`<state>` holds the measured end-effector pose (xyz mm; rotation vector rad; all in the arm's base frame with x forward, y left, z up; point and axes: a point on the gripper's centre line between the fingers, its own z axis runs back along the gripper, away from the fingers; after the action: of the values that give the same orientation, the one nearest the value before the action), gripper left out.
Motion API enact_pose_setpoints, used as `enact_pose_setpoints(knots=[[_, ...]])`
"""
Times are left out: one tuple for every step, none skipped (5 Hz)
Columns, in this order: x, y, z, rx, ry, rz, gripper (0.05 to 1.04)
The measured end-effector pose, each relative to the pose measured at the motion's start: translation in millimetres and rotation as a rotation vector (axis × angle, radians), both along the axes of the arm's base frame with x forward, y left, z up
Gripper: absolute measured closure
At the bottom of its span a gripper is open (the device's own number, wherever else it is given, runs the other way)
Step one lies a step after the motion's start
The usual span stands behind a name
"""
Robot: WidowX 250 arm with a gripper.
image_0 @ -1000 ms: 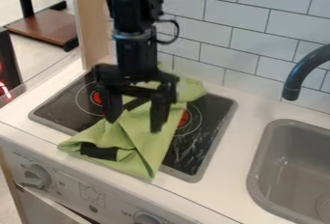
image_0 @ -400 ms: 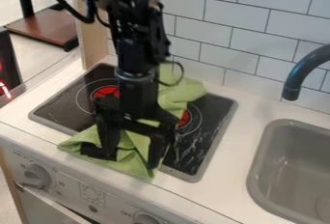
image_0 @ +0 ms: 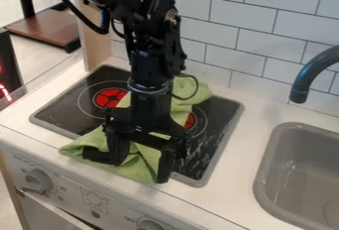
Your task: Fold the cloth from the bottom right to the top left
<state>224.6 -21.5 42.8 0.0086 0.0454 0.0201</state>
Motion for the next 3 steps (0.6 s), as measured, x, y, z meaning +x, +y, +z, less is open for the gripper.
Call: enact_pose_setpoints(knots=[[5, -6, -4.3, -0.018, 0.016, -0.013, 0.083], [9, -9, -6.4, -0.006, 0.007, -0.022, 0.083], [12, -7, -15.6, 0.022, 0.019, -0.028, 0.083]])
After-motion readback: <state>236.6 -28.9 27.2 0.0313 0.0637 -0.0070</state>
